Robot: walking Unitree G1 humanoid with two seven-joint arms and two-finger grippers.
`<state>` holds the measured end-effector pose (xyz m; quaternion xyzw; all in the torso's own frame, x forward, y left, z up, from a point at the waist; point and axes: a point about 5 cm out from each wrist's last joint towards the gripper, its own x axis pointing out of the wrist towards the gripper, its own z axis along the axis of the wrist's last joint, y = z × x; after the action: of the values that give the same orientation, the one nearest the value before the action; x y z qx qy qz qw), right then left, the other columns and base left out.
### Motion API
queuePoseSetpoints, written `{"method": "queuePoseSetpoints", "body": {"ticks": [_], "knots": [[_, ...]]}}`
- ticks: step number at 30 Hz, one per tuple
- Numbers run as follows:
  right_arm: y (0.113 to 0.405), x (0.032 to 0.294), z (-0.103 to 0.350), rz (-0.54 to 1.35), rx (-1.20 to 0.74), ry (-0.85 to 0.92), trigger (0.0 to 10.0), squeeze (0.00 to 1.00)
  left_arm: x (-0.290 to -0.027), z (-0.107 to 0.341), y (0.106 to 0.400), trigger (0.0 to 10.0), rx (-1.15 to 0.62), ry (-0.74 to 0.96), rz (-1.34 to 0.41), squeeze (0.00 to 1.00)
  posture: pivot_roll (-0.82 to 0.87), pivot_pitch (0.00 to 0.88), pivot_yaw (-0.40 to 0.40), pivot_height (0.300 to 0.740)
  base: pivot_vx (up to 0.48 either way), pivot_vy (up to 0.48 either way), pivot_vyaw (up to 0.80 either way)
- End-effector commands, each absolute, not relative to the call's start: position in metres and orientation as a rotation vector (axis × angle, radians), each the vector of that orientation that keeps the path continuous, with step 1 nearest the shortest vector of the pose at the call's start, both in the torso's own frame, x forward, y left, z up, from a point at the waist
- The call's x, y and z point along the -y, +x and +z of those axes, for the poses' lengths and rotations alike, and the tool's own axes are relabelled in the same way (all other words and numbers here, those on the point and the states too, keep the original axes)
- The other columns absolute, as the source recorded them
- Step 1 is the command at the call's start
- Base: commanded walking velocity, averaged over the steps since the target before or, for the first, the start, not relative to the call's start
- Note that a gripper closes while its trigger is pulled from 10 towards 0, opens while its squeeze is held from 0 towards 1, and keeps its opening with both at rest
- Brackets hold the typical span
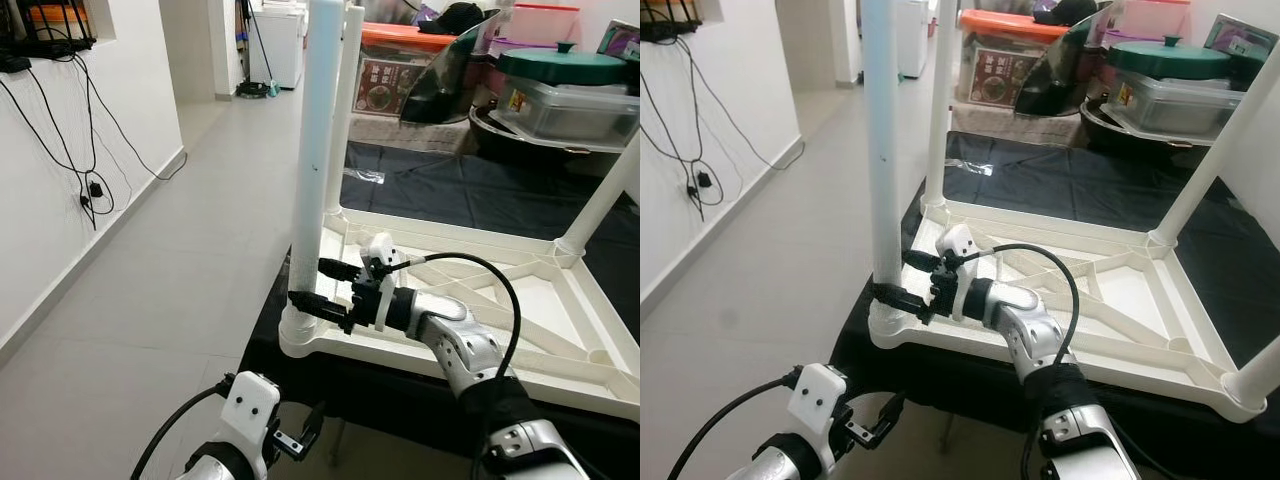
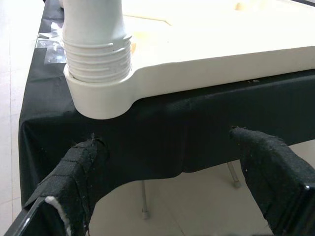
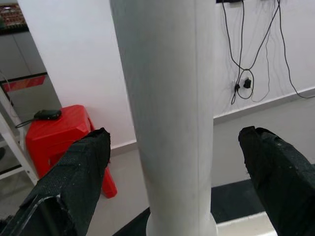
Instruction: Building children table
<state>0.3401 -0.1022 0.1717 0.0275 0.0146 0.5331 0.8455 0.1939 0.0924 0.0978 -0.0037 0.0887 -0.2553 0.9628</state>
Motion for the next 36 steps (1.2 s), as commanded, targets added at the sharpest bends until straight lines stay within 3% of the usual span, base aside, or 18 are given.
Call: {"method": "queuePoseSetpoints", "body": {"ticks": [1, 18, 32, 34, 36], "knots": [[0.342, 0.1, 0.174, 1.118, -0.014, 0.053, 10.0, 0.0, -0.093, 0.1, 0.193, 10.0, -0.168, 0.006, -0.519, 0.0, 0.17, 0.0, -0.101, 0.74, 0.0, 0.0, 0.0], [0.35, 0.069, 0.181, 1.127, 0.05, 0.075, 10.0, 0.0, -0.092, 0.101, 0.192, 10.0, -0.168, 0.004, -0.515, 0.0, 0.18, 0.0, -0.11, 0.74, 0.0, 0.0, 0.0], [0.357, 0.067, 0.181, 1.062, 0.064, 0.077, 9.9, 0.0, -0.091, 0.1, 0.191, 10.0, -0.17, 0.004, -0.516, 0.0, 0.18, 0.0, -0.111, 0.74, 0.0, 0.0, 0.0], [0.357, 0.067, 0.18, 1.066, 0.065, 0.074, 0.0, 0.0, -0.091, 0.1, 0.191, 10.0, -0.171, 0.003, -0.515, 0.0, 0.17, 0.0, -0.111, 0.74, 0.0, 0.0, 0.0], [0.357, 0.066, 0.18, 1.067, 0.065, 0.073, 0.0, 0.0, -0.091, 0.1, 0.191, 10.0, -0.171, 0.003, -0.515, 0.0, 0.17, 0.0, -0.111, 0.74, 0.0, 0.0, 0.0]]}}
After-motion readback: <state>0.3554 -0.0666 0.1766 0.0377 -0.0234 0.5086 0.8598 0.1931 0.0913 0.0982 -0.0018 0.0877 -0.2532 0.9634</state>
